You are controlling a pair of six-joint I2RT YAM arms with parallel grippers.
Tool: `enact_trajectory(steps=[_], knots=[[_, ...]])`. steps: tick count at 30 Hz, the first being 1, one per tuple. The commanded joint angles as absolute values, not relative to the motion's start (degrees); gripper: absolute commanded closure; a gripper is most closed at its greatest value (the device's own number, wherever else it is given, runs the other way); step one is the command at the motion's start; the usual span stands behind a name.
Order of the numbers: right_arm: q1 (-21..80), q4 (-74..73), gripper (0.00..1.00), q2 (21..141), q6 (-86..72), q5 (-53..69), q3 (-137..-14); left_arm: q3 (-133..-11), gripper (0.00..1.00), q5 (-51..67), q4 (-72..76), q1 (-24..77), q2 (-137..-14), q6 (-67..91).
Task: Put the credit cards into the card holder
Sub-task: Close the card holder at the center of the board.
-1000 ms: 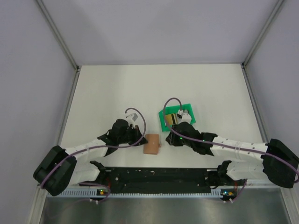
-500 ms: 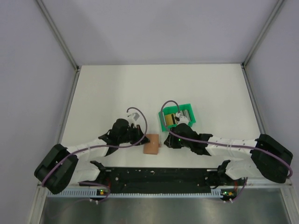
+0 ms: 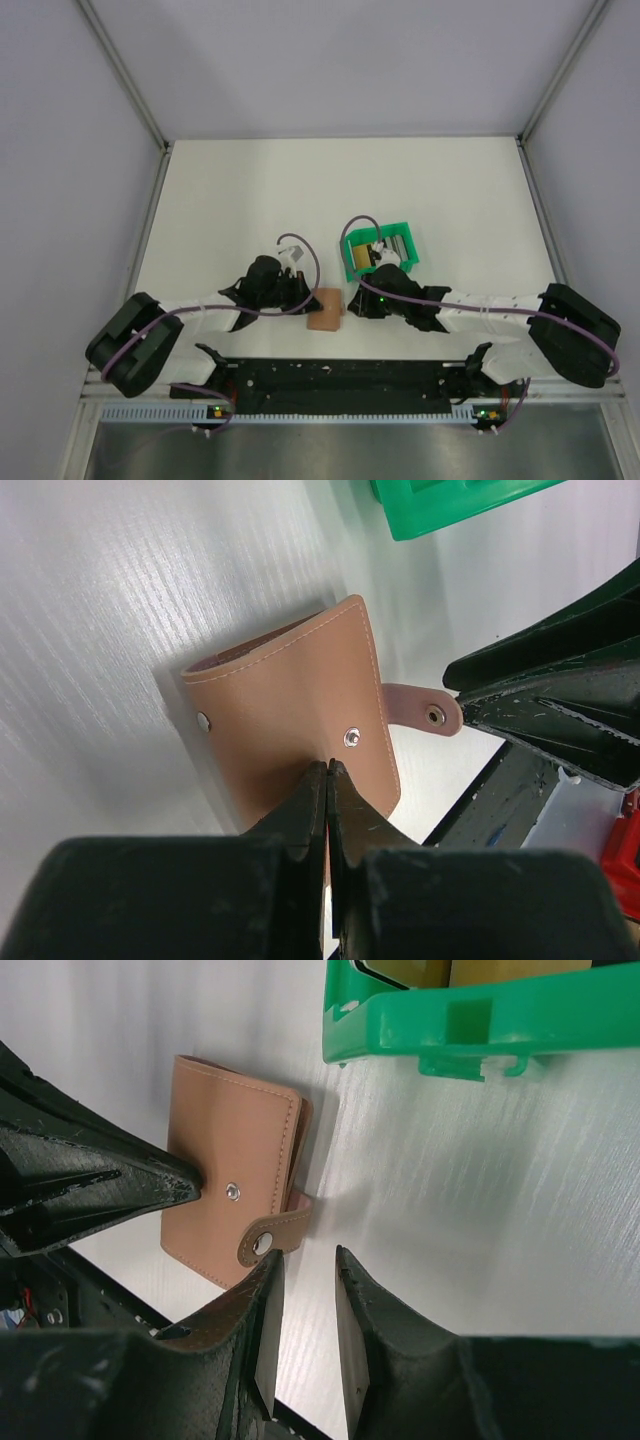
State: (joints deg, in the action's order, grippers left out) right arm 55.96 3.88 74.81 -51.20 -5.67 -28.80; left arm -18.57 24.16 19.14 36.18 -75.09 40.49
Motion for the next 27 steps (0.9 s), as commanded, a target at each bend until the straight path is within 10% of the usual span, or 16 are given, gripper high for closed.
enact_trajectory(steps=[1,27], knots=[[55.37,6.5,0.73,75.76,-51.15,-5.01,-29.62,-17.14,1.0,22.06,20.74,36.39,-75.59,39.73],[55.28,8.09,0.79,79.89,-48.69,-1.49,-33.75,-17.49,1.0,20.3,16.61,36.39,-73.12,38.06]])
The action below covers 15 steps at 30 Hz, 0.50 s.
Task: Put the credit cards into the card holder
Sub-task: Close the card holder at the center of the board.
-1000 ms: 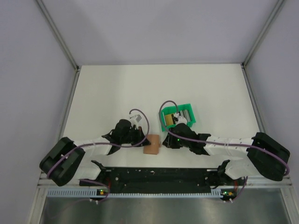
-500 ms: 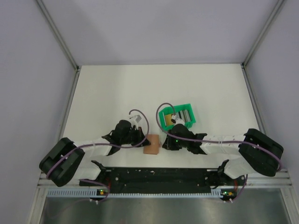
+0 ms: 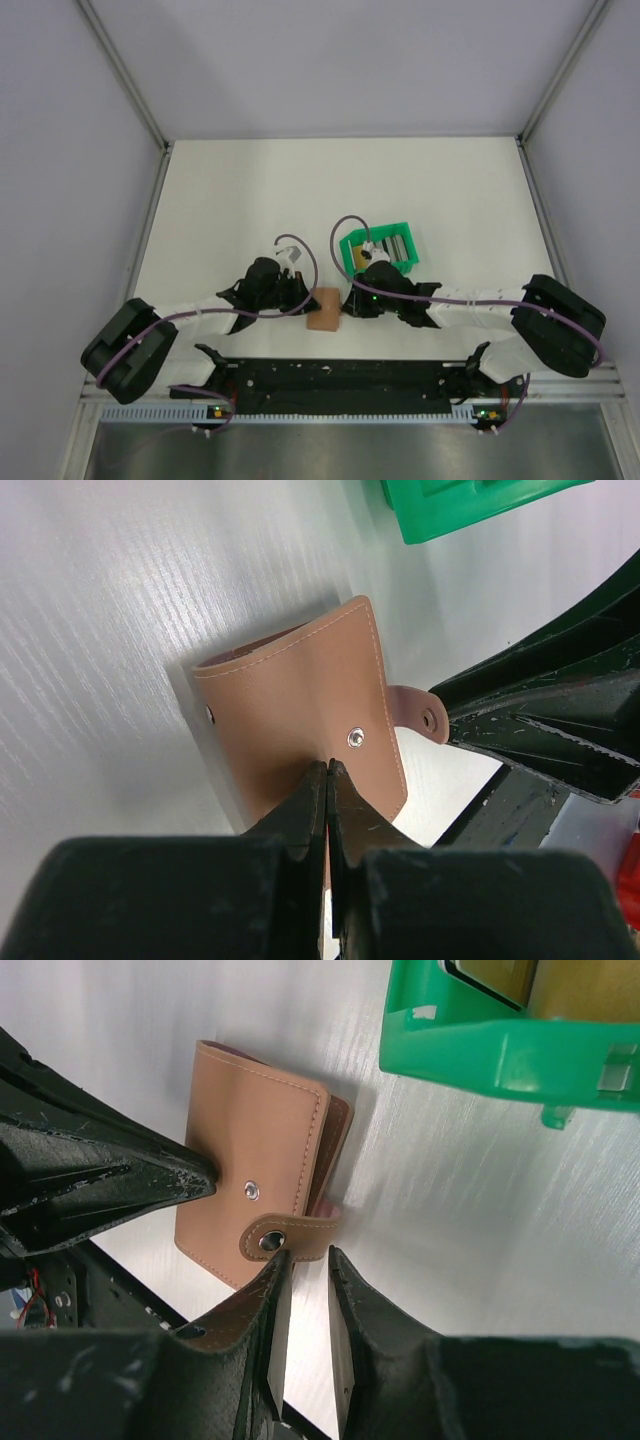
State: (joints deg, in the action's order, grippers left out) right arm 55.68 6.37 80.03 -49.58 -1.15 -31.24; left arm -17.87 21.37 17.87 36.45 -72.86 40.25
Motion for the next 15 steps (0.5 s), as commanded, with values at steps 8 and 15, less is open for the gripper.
enact_trajectory(steps=[8,15], knots=[[55.28,9.4,0.82,80.6,-47.64,-0.88,-33.93,-17.14,1.0,19.42,15.21,36.39,-72.95,37.09],[55.28,9.41,0.92,80.16,-44.21,-0.62,-35.07,-16.96,1.0,19.16,15.12,36.47,-73.04,37.18]])
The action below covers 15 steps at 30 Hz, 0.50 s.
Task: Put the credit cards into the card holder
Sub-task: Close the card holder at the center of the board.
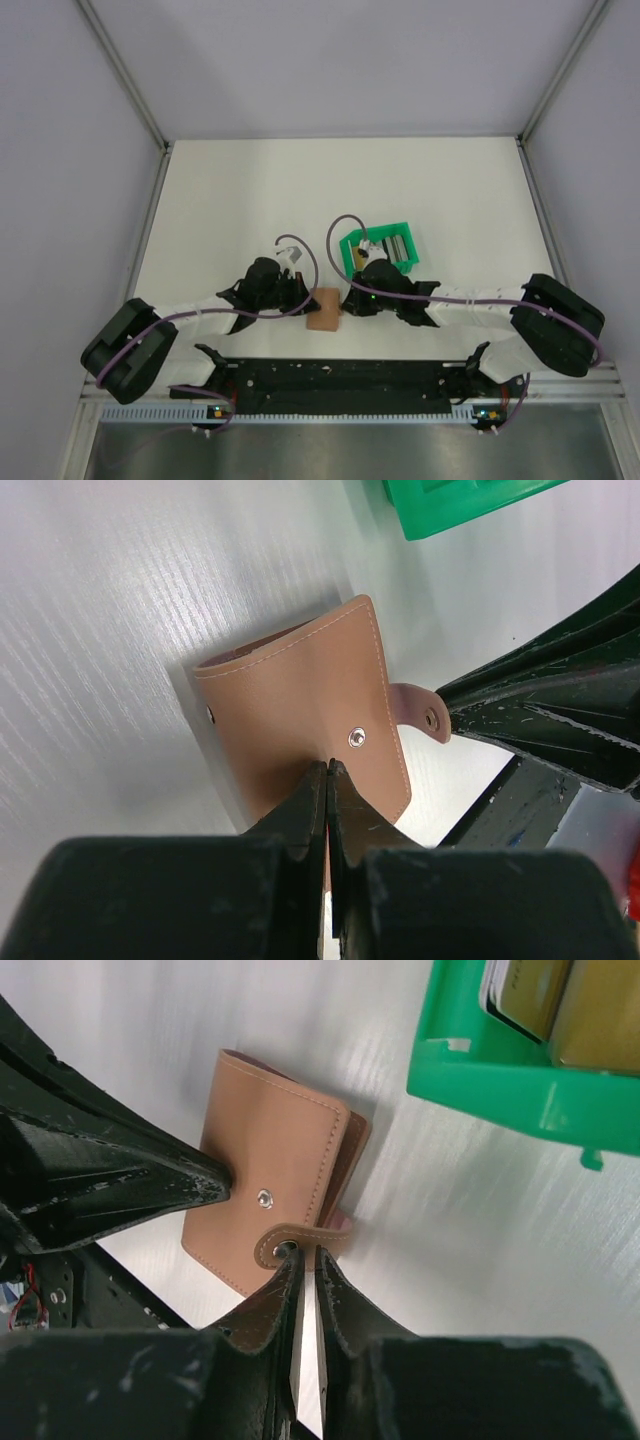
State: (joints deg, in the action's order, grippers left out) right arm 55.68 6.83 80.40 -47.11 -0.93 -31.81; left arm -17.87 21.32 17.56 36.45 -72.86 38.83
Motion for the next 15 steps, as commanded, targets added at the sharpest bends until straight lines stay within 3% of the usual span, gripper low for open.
enact_trajectory(steps=[1,15], knots=[[55.28,9.4,0.94,79.9,-44.12,-0.7,-35.16,-16.96,1.0,19.07,15.12,36.47,-72.95,37.26],[54.67,8.17,0.98,81.74,-44.3,-1.23,-35.77,-16.96,1.0,19.34,15.38,36.39,-72.95,37.26]])
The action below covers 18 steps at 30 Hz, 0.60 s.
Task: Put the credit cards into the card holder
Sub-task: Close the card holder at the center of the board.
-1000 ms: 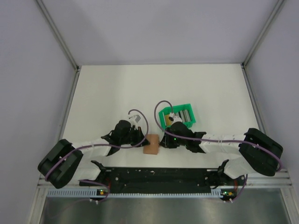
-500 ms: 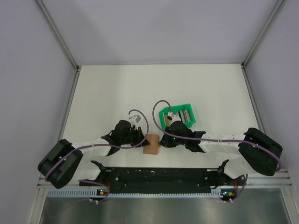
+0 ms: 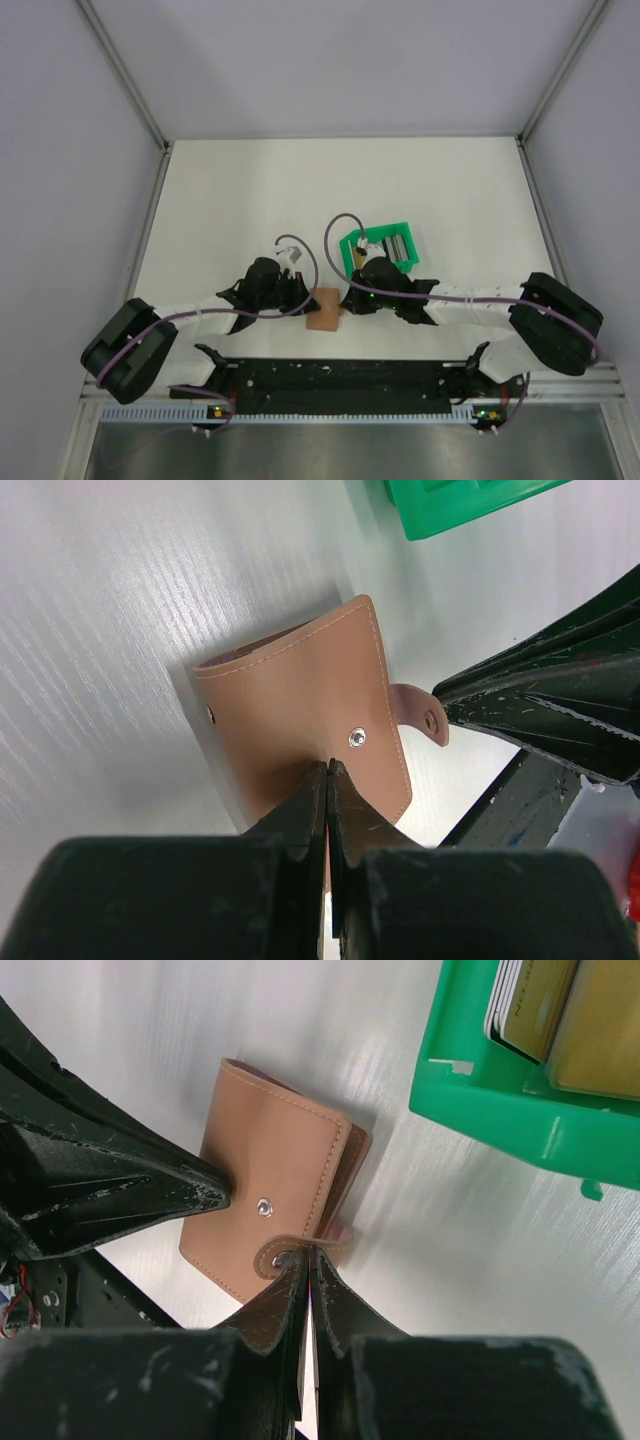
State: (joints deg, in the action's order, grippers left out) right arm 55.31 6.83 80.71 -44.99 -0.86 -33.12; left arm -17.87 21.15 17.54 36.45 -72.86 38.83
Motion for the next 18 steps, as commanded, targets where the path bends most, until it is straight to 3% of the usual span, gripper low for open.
enact_trajectory(steps=[1,18], knots=[[54.67,8.17,0.98,81.74,-44.21,-1.23,-35.86,-16.96,1.0,19.6,15.38,36.39,-72.95,37.27],[54.23,8.7,0.98,84.64,-41.75,1.84,-38.41,-17.14,1.0,19.95,15.56,36.47,-73.92,36.74]])
